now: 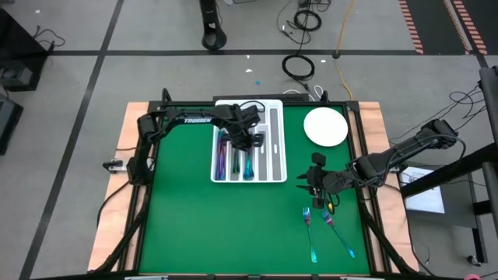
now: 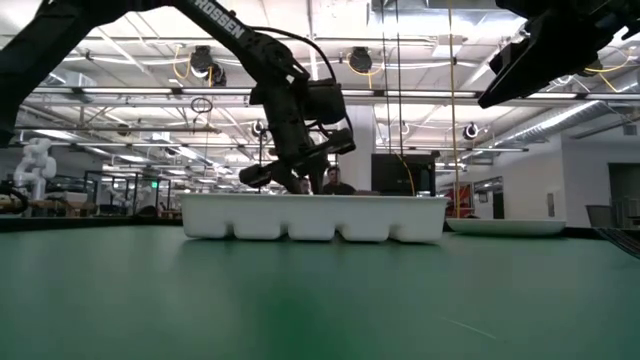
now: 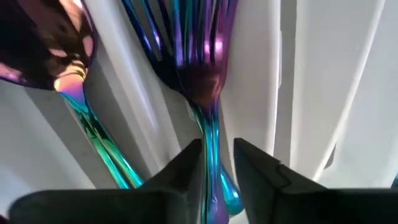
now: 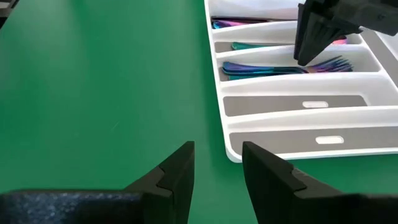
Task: Sort silverware
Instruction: Put the blue fork into the silverware tray
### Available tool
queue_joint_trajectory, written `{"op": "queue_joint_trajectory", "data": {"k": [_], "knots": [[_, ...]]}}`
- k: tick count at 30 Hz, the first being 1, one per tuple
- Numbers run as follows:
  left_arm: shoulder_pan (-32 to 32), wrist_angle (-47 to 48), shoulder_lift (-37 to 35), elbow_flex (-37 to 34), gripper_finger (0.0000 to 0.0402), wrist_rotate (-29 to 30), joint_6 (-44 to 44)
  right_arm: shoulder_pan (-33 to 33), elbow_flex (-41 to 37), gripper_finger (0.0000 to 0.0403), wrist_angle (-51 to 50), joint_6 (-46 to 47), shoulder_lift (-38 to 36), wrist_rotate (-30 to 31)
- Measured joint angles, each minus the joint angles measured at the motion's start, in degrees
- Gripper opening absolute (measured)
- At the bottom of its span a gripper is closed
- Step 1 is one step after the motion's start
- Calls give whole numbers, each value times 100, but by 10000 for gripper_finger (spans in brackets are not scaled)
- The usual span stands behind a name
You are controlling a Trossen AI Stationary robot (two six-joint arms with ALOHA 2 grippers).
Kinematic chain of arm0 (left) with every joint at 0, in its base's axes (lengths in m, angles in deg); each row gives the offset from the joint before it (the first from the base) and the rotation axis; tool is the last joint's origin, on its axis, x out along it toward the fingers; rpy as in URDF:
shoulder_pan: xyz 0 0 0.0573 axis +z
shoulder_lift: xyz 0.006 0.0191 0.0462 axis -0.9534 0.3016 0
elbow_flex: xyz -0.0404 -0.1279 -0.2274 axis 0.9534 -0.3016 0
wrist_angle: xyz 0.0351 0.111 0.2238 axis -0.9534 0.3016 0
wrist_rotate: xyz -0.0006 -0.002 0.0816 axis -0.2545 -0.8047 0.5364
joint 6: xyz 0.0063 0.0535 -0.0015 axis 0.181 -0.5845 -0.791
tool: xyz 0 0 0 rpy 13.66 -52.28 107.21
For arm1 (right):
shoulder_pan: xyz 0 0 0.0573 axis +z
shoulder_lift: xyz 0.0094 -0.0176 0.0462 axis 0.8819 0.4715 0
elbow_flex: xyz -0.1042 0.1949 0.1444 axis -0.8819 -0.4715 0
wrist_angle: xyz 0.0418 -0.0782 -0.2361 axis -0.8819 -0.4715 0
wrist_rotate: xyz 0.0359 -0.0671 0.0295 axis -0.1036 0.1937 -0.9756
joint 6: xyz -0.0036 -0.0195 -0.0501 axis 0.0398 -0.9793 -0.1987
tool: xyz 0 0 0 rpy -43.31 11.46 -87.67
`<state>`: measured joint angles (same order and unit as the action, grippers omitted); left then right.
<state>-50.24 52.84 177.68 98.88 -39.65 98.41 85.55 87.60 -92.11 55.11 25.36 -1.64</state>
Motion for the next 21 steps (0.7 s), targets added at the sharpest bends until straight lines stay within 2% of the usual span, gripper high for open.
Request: {"op": "queue_joint_trajectory", "data": {"k": [6,10,14,17,21], "knots": [[51,17,0,167,134,-12,-417,0,0,125,1,0,0,0],[49,62,-122,402,140,99,-791,0,1,125,-1,0,0,0],[-34,145,-399,599,141,485,-964,2,0,125,-6,0,0,2],[-253,87,-643,629,141,834,-1390,4,1,125,-95,17,0,-38],[-832,49,-677,638,141,1150,-2313,4,0,125,-550,335,-32,-376]]}}
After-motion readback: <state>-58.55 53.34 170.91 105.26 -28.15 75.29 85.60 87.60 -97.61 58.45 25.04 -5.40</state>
